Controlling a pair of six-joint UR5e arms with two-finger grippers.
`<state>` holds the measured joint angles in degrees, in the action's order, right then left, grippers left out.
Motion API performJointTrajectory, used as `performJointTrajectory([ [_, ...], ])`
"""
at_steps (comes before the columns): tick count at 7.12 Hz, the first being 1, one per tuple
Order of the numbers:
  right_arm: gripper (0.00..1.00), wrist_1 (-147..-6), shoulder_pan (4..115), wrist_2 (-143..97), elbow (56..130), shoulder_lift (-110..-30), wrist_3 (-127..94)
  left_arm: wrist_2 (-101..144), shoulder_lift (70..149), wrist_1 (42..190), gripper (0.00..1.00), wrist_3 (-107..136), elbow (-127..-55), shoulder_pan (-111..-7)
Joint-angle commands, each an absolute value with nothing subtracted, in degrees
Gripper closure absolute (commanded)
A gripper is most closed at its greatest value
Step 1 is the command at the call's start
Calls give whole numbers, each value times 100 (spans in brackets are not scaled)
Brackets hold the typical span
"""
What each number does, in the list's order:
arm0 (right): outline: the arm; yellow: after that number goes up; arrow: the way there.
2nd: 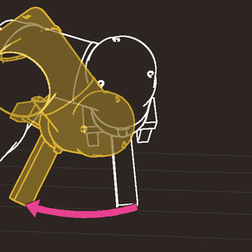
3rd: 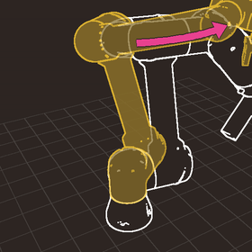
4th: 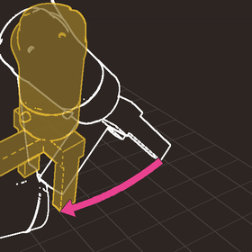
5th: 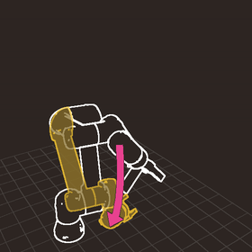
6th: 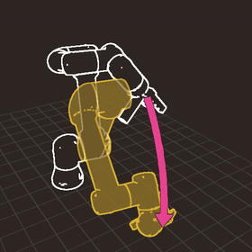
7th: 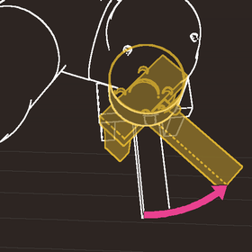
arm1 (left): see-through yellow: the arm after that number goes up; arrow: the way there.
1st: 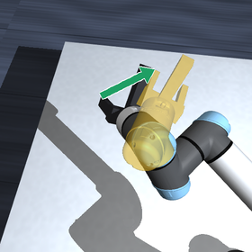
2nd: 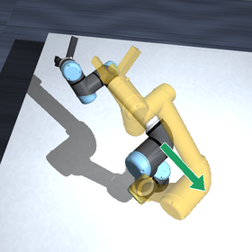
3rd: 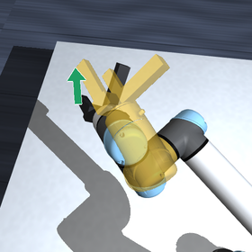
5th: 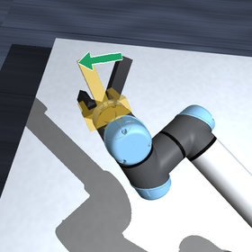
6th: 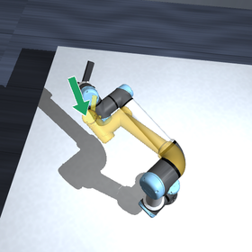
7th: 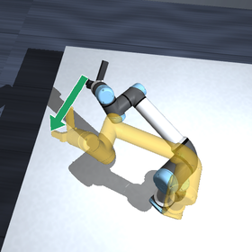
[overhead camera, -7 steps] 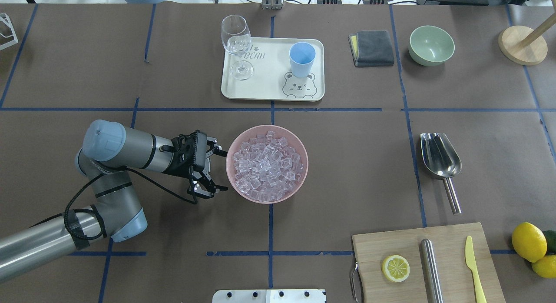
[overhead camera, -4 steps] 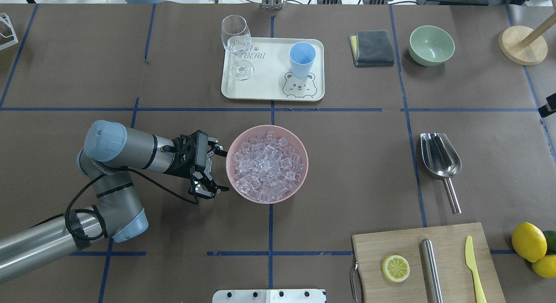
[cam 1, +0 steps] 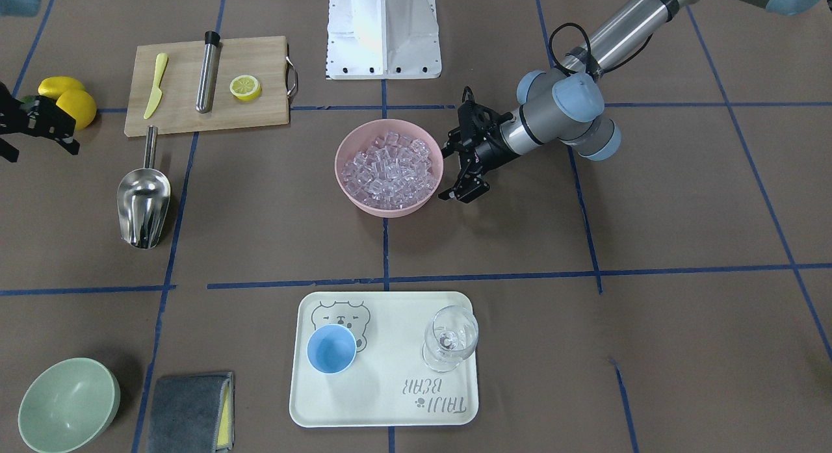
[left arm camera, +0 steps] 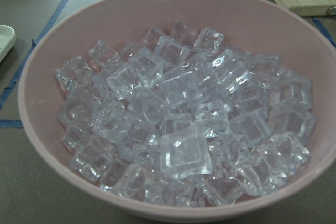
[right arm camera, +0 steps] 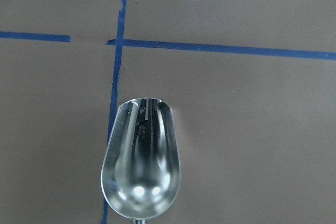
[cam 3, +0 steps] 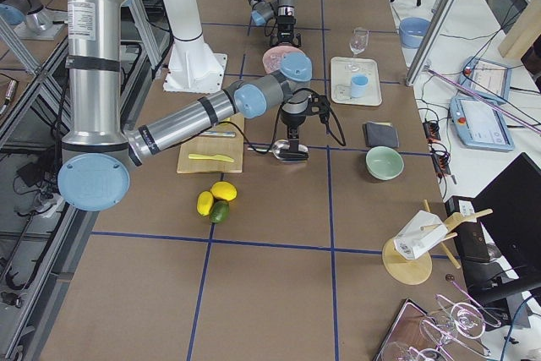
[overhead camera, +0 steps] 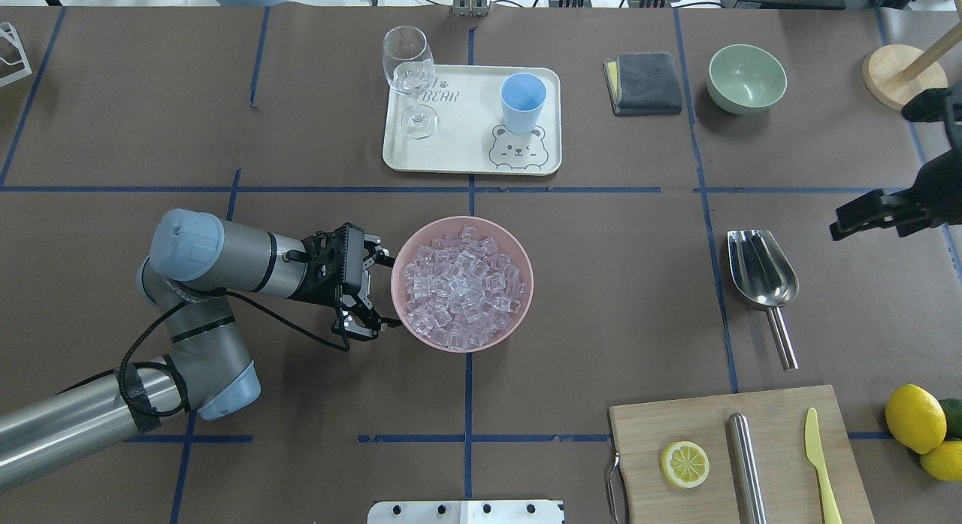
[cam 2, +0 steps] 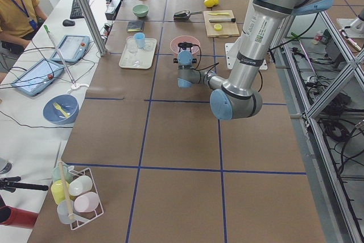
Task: Put ice in cup with scoop
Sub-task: 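Reach the right gripper to the metal scoop and grasp its handle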
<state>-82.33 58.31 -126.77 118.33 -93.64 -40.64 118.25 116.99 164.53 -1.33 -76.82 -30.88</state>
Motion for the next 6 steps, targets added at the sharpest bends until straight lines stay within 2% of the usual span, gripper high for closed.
performJointTrajectory([
  [1, 0, -7420, 4715, -12087, 11821, -9527, -5044, 11821, 11707, 16453, 0, -132, -7682, -3076],
  [4, 0, -7400, 3791, -11560, 11821, -9931, -5684, 11821, 11724, 16453, 0, -141, -7682, -3076],
  [6, 1, -7261, 3429, -11330, 11664, -9932, -6344, 11821, 11742, 16453, 0, -141, -7682, -3076],
])
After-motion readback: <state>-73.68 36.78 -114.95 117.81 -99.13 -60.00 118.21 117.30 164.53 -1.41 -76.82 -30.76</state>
